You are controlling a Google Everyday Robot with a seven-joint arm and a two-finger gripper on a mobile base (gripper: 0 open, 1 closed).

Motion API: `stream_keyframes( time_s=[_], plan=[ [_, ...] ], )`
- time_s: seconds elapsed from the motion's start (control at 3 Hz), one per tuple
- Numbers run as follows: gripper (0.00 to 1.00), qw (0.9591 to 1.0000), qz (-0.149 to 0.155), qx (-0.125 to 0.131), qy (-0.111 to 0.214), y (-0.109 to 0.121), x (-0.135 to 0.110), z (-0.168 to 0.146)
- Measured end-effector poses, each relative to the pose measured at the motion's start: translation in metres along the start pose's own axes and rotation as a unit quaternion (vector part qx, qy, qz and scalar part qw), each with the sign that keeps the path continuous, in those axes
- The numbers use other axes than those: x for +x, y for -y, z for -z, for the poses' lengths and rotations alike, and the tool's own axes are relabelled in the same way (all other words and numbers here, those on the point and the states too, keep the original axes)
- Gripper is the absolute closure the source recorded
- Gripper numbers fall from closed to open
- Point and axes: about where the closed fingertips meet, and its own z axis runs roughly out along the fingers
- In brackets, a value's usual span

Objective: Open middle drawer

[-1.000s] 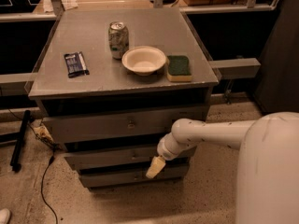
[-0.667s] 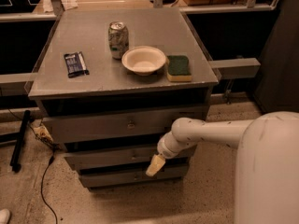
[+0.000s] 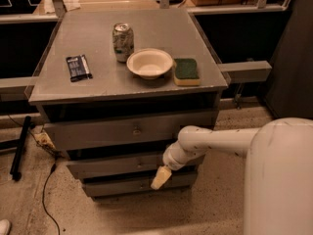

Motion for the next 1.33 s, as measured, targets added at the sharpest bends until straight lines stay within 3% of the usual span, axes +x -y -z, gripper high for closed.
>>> stream_keyframes(
  time_s=[1.33],
  plan=[
    [0.00,0.9998,-0.009,-0.015,-0.006,-0.015,0.006,0.014]
  ],
)
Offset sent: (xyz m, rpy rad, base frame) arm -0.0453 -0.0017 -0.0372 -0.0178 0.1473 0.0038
